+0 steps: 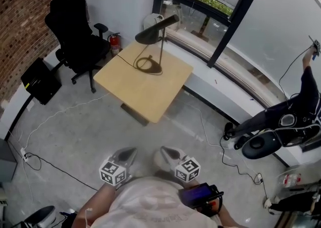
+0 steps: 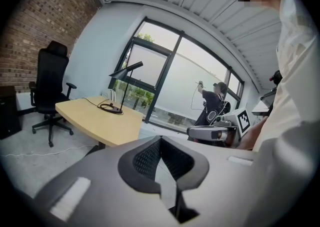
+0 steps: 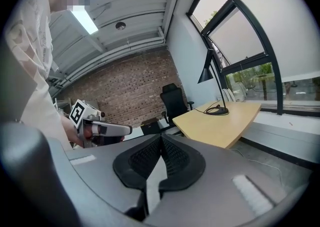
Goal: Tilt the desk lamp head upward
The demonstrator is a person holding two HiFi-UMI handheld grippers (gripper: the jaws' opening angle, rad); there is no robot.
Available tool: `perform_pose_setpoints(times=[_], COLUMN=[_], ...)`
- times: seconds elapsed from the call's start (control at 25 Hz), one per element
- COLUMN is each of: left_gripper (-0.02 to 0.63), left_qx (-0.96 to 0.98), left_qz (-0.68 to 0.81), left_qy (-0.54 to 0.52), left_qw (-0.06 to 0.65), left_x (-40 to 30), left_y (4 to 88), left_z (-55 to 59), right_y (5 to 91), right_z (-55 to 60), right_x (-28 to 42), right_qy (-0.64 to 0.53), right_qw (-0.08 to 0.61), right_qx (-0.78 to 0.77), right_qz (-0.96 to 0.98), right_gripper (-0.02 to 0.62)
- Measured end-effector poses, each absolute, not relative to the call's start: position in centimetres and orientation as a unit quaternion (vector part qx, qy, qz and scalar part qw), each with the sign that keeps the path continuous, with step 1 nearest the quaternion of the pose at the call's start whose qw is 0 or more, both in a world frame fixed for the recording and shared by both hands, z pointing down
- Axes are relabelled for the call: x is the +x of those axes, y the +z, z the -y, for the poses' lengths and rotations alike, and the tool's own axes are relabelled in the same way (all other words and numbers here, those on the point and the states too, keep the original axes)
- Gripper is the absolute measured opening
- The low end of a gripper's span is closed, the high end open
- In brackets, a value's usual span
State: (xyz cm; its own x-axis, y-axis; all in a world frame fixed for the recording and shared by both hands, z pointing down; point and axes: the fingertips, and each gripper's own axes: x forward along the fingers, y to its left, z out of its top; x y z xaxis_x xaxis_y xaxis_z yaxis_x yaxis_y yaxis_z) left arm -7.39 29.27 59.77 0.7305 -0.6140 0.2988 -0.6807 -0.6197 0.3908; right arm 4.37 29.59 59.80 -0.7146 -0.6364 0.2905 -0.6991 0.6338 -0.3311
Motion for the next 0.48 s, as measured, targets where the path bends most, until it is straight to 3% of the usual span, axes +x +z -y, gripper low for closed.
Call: perform_pose_setpoints(times=[0.48], left_gripper=[0.002], left_qx=[0.895], left_qz=[0.374], left_qy=[0.083], left_qw=[0.229], left_x=[-1.9], left_y=[59.0], left_z=[-19.0], right_y=[60.4], right_z=[-19.1], right_x=[7.7], right_qy=[0.217], right_qw=[0.058], right_qx=[0.337], right_qz=[0.914], right_gripper=[0.012])
